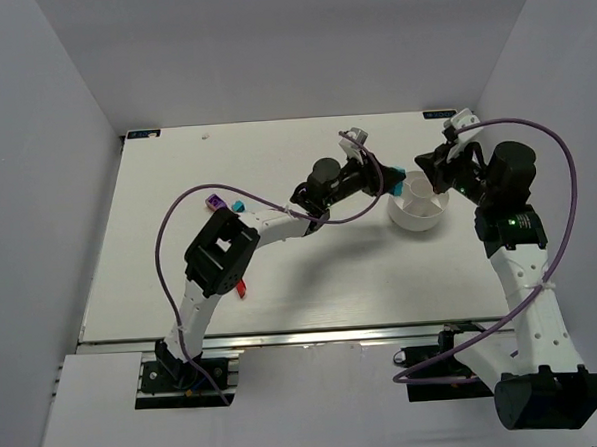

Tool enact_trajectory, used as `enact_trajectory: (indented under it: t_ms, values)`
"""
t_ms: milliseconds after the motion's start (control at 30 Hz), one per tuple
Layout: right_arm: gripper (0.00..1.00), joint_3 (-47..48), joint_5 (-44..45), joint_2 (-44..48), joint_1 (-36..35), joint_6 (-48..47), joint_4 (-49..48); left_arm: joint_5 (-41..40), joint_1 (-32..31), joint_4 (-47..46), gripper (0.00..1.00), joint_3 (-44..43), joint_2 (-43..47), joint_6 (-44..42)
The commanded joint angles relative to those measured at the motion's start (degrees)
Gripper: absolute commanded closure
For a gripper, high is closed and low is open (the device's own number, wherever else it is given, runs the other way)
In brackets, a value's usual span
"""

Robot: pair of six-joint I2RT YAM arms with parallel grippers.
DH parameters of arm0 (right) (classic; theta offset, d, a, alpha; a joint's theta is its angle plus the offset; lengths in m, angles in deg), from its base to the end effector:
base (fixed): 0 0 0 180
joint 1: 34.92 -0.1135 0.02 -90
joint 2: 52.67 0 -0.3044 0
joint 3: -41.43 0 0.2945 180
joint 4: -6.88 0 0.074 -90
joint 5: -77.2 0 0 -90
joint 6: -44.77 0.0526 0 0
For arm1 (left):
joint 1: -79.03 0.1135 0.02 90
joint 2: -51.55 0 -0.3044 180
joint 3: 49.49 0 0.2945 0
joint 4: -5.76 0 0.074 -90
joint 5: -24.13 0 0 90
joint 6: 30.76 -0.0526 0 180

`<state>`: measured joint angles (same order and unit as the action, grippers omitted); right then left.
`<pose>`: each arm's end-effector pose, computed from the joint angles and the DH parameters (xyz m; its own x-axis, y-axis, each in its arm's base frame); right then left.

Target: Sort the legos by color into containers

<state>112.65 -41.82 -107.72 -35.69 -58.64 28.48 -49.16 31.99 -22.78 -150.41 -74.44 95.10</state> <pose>0.2476 0.0288 0.4337 0.0227 -0.2025 -0.9790 -0.5031 0.8439 -0.1862 0.3909 -0.4419 0.2425 -0.4918 -0.2952 -0.8192 0.7507 0.3328 -0.5706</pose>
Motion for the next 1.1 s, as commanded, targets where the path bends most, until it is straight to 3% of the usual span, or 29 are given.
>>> enact_trajectory:
  t_ms: [0,567,1067]
  values:
    - [1.0,2.06,0.01,1.43,0.07,1.28,-2.2,1.57,-0.32,-10.58,1.0,-2.94,-0.91,-0.09]
    - [1.0,0.39,-0.51,3.81,0.16,2.34,-3.25,2.54,-0.5,-10.86,0.97,-13.84,-12.17,1.23]
    - [1.0,0.04,-0.87,3.45,0.07,2.95,-4.57,2.36,-0.5,-10.16,0.81,-14.19,-14.54,1.85]
